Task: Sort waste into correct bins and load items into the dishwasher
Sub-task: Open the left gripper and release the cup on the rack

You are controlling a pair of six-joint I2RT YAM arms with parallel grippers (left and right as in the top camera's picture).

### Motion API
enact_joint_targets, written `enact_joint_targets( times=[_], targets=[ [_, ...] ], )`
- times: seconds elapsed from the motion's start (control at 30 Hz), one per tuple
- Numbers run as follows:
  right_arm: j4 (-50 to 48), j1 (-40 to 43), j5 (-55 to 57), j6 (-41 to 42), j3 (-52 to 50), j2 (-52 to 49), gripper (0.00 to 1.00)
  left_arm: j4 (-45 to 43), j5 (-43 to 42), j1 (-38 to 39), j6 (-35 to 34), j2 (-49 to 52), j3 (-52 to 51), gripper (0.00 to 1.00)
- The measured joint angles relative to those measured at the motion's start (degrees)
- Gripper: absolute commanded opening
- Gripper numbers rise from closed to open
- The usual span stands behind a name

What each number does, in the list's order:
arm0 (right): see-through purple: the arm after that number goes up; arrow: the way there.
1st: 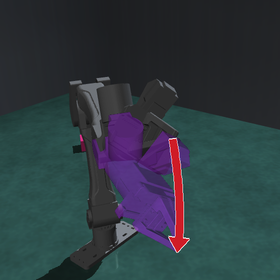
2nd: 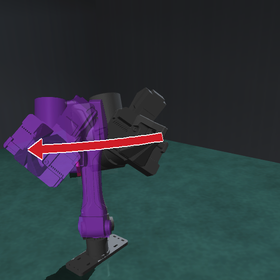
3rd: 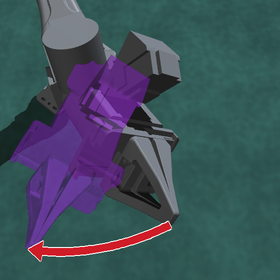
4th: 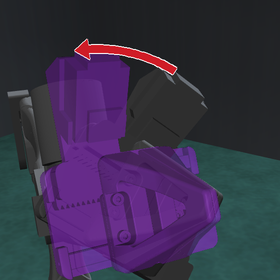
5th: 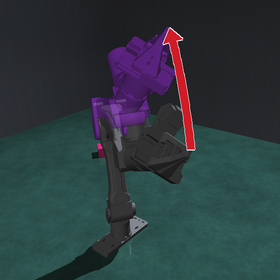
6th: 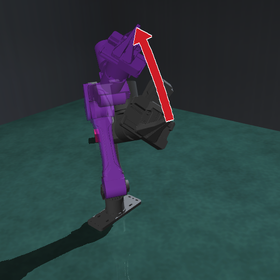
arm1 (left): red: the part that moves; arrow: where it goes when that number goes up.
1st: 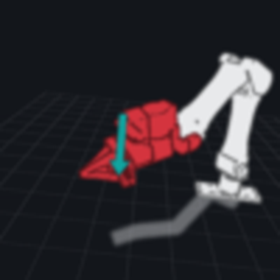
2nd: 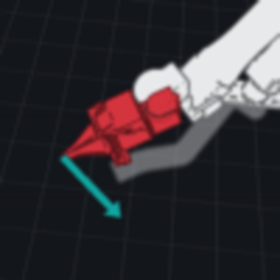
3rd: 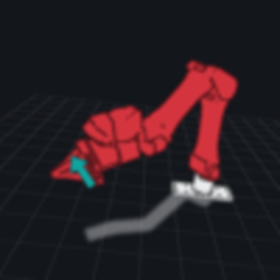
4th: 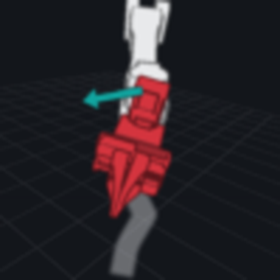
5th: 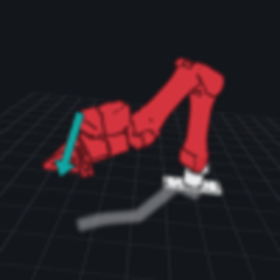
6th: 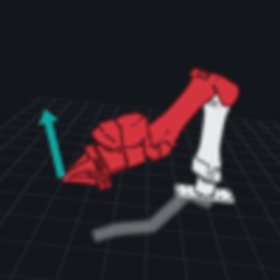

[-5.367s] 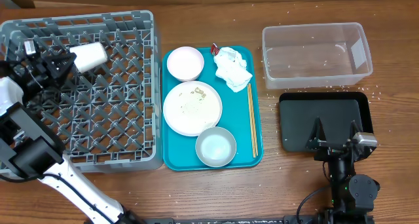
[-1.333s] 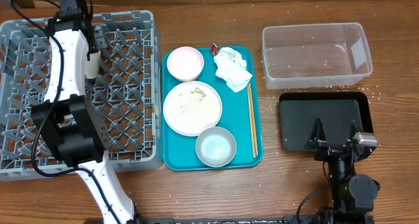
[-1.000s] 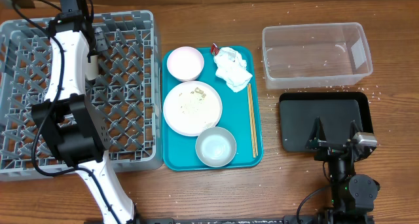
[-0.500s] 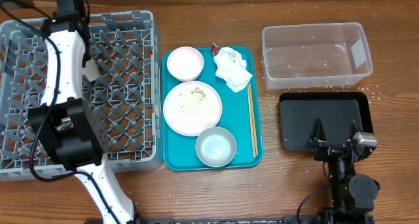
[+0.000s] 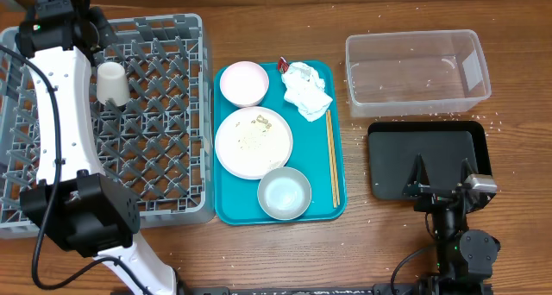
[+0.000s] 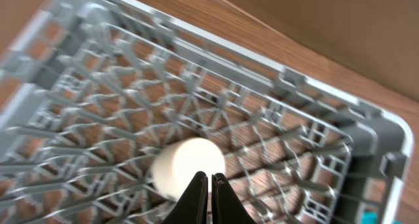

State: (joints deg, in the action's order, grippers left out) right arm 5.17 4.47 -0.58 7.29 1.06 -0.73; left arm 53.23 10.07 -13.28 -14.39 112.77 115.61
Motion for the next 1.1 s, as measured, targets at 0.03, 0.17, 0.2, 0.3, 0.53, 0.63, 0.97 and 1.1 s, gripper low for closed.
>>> enact_joint_targets(
  times=[0.03, 0.17, 0.2, 0.3, 0.53, 0.63, 0.97, 1.1],
  targets=[
    [0.0, 0.0, 0.0, 0.0, 0.0, 0.0, 1.0, 0.0, -0.8, 0.0, 0.3, 0.7, 0.0, 0.06],
    [0.0, 0.0, 0.0, 0.0, 0.0, 0.0, 1.0, 0.2, -2.4, 0.0, 1.2, 5.7, 0.0, 0.04],
    [0.0, 0.0, 0.0, 0.0, 0.0, 0.0, 1.0, 0.4, -2.4, 0.0, 1.3, 6.8, 0.0, 0.04],
    [0.0, 0.0, 0.0, 0.0, 0.0, 0.0, 1.0, 1.1, -2.3, -0.4, 1.3, 10.1, -0.1, 0.04],
    [0.0, 0.0, 0.0, 0.0, 0.0, 0.0, 1.0, 3.1, -1.7, -2.6, 1.3, 11.4, -0.3, 0.04],
    [0.0, 0.0, 0.0, 0.0, 0.0, 0.0, 1.0, 5.1, -1.6, -3.3, 1.3, 11.4, -0.3, 0.04],
    [0.0, 0.0, 0.0, 0.0, 0.0, 0.0, 1.0, 8.0, -1.3, -4.4, 1.2, 11.5, -0.2, 0.04],
    [0.0, 0.0, 0.0, 0.0, 0.0, 0.0, 1.0, 10.4, -1.2, -4.7, 0.7, 11.5, 0.9, 0.04]
  ],
)
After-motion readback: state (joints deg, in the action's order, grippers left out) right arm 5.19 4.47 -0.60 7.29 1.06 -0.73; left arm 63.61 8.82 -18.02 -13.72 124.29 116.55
